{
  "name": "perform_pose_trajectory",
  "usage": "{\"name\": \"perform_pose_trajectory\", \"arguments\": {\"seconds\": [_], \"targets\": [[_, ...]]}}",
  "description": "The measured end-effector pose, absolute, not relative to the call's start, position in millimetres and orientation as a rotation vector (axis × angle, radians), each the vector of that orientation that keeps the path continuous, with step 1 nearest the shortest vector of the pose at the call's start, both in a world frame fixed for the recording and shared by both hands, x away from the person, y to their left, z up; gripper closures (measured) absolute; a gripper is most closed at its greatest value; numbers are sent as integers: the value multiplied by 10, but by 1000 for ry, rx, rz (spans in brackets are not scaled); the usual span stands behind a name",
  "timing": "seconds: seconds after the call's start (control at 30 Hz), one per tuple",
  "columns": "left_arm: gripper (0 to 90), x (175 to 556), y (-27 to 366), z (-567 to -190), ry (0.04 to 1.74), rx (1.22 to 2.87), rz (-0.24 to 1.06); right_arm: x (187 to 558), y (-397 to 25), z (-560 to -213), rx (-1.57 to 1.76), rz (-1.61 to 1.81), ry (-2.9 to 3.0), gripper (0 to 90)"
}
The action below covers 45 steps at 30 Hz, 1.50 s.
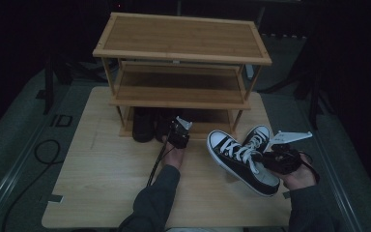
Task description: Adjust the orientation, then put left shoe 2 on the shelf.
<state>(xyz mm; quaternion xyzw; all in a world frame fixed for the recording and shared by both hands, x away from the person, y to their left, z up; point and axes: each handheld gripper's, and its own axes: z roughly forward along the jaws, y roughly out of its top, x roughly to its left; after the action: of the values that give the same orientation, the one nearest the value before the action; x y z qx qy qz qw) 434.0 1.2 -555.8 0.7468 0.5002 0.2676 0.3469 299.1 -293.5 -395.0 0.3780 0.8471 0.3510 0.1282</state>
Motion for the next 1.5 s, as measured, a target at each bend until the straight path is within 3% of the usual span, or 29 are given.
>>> {"name": "perform_pose_trajectory", "arguments": {"seconds": [1.5], "targets": [[900, 4329, 3, -5557, 1295, 1942, 701, 3220, -2830, -3607, 1050, 1095, 2439, 879]]}}
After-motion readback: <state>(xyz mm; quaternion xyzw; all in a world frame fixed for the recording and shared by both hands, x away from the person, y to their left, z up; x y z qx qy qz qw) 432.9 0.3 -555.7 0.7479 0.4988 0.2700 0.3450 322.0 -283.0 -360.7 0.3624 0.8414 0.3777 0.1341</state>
